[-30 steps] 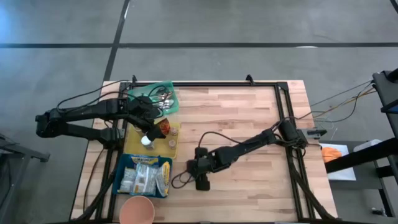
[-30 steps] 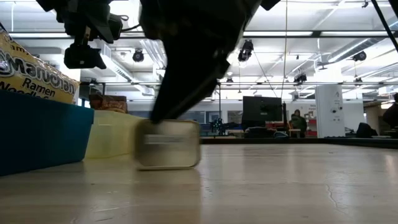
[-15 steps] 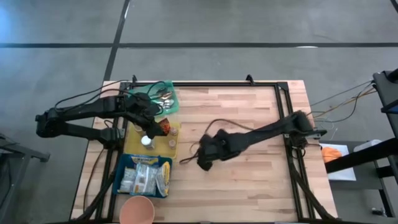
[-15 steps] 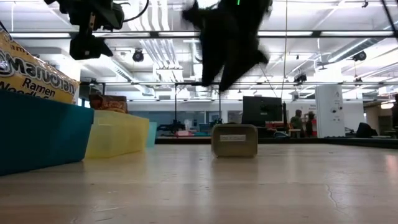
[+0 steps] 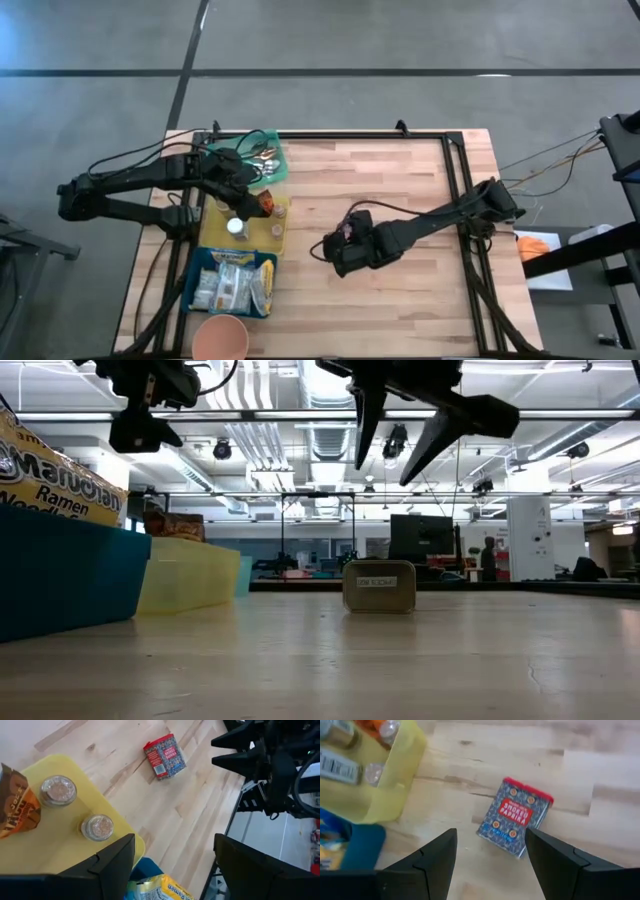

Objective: Pick & Place Food Item
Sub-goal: Put the red seasoning can into the yellow bin

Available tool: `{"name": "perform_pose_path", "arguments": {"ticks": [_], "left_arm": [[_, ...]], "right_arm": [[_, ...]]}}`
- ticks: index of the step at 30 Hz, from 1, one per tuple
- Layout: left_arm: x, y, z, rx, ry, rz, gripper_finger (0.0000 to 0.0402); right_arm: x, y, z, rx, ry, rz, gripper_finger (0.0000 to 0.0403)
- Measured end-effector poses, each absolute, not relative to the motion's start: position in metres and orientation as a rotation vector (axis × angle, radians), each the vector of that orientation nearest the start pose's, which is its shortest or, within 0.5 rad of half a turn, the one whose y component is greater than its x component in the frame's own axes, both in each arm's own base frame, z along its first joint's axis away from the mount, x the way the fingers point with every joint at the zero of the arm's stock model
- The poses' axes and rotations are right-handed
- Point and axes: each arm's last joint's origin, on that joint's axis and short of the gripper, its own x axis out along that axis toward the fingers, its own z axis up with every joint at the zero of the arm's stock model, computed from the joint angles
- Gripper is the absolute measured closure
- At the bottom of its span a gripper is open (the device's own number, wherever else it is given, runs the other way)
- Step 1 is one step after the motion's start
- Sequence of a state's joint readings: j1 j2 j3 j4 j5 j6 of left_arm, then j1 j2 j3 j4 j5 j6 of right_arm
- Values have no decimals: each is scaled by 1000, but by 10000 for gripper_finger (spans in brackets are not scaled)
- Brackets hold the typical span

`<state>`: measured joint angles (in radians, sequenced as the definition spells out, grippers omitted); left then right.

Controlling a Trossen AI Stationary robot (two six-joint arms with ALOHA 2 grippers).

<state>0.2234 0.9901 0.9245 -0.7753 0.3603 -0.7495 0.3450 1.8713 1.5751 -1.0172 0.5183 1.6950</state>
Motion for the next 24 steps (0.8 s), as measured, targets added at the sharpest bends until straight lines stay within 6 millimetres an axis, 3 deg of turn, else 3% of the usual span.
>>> {"name": "perform_pose_path", "arguments": {"ticks": [9,14,24], "left_arm": [[184,31,297,-965,836,174,125],[184,31,297,-944,837,160,125],[184,28,298,-883,854,30,125]], "right_arm": [[356,114,250,1155,612,-1114,170],[357,116,252,1179,613,-1101,170],[364,113,247,1174,429,-1080,170]]}}
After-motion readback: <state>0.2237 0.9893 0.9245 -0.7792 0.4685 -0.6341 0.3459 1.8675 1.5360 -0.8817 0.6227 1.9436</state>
